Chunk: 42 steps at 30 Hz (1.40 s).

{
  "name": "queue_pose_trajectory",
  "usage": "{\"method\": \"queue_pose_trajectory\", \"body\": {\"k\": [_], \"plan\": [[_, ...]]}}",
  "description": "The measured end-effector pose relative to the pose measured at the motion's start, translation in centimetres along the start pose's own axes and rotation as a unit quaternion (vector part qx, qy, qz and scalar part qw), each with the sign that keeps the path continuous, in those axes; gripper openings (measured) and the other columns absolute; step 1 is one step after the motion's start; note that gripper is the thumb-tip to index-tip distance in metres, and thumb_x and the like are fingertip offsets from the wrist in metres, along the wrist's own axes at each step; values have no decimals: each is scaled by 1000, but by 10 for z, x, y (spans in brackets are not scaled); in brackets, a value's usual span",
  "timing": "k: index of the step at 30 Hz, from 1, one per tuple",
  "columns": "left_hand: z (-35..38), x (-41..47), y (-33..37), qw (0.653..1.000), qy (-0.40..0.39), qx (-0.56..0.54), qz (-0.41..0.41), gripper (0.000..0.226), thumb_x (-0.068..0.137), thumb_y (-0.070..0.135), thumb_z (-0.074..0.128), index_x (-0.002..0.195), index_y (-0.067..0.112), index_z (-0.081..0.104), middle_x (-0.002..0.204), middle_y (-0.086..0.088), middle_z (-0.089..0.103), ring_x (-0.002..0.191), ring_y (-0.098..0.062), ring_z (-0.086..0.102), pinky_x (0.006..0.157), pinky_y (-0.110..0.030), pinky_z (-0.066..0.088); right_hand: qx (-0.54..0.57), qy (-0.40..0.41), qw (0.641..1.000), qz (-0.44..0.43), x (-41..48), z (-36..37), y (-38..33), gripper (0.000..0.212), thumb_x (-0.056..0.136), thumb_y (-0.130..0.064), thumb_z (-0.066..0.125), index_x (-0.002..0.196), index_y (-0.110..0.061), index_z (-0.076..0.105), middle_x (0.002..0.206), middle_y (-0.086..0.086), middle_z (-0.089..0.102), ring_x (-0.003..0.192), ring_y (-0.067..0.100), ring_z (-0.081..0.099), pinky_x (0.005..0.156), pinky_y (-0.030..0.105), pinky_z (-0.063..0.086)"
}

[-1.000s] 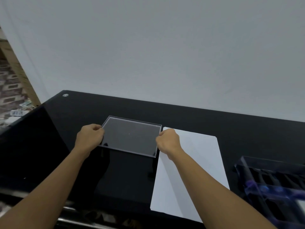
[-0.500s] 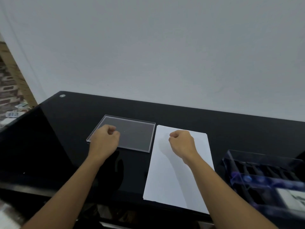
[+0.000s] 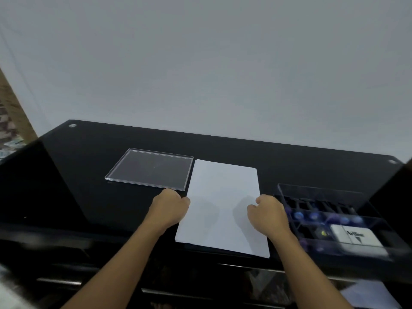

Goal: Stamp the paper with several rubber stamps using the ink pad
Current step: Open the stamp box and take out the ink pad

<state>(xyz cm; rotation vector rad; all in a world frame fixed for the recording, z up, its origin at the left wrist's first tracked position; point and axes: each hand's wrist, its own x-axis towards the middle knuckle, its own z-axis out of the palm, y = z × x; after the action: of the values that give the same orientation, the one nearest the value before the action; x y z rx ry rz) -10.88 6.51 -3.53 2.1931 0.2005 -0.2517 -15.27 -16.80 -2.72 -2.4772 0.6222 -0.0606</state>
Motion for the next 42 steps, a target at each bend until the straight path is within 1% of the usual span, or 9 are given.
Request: {"method": "queue_pose_trajectory", "body": {"k": [3,11,16,18,21,24,31,35,42], "plan": [[4,-10,7,1000,-7,-6,-5,28,82,24,54,65,19,32,60,-1,39,59,-19,36,58,-32,34,-26,-6,1000,11,-8,2,10,12,92,-21,51,89,-10,47,119,17,58,106,34,56,77,33,45],[4,-14,9,998,-21,-53,-35,18,71,28,55,65,15,44,61,-5,50,60,-23,48,63,-37,51,-14,-15,1000,23,-11,-1,9,15,93,-21,53,90,-9,45,120,20,58,105,34,57,76,31,44],[3,-21,13,999,-47,-14,-21,17,65,26,49,64,14,38,60,-5,43,59,-21,42,60,-34,40,-44,-17,999,10,-18,-2,7,21,92,-19,51,104,-2,53,127,20,54,116,37,52,88,38,49],[4,-32,20,1000,-23,9,-4,21,77,24,53,67,13,39,65,-3,45,60,-21,40,60,-32,35,-56,-8,998,-8,-23,-5,6,27,93,-17,49,115,-1,53,131,18,48,121,35,47,91,39,47],[14,-45,39,997,23,46,59,20,94,26,54,108,13,62,109,-2,63,95,-21,58,76,-32,43,-26,43,997,-63,-30,-22,5,6,93,-14,48,93,-9,50,117,13,52,101,27,51,74,32,42],[35,-63,77,993,-5,-16,118,38,97,29,56,132,15,58,130,-1,61,113,-19,57,91,-31,45,-4,97,992,-77,-30,-59,13,16,92,-16,50,78,-11,51,89,6,60,70,14,51,52,26,34],[106,-101,167,965,-108,-26,237,12,95,28,55,95,22,65,87,11,67,82,-6,62,74,-27,51,35,137,990,-1,-15,-156,72,29,88,-15,54,72,6,65,66,22,65,56,21,49,47,23,41],[147,-113,197,951,-155,6,266,15,92,28,55,94,21,68,87,4,71,83,-16,67,81,-37,57,28,125,990,68,1,-181,114,31,83,-19,55,55,-7,55,52,7,55,52,22,50,51,27,41],[222,-118,211,903,-181,147,360,27,91,26,50,95,14,74,105,-7,69,106,-30,58,87,-44,53,62,58,988,129,12,-190,154,21,82,-22,61,74,-4,65,73,12,65,64,26,61,56,31,48]]}}
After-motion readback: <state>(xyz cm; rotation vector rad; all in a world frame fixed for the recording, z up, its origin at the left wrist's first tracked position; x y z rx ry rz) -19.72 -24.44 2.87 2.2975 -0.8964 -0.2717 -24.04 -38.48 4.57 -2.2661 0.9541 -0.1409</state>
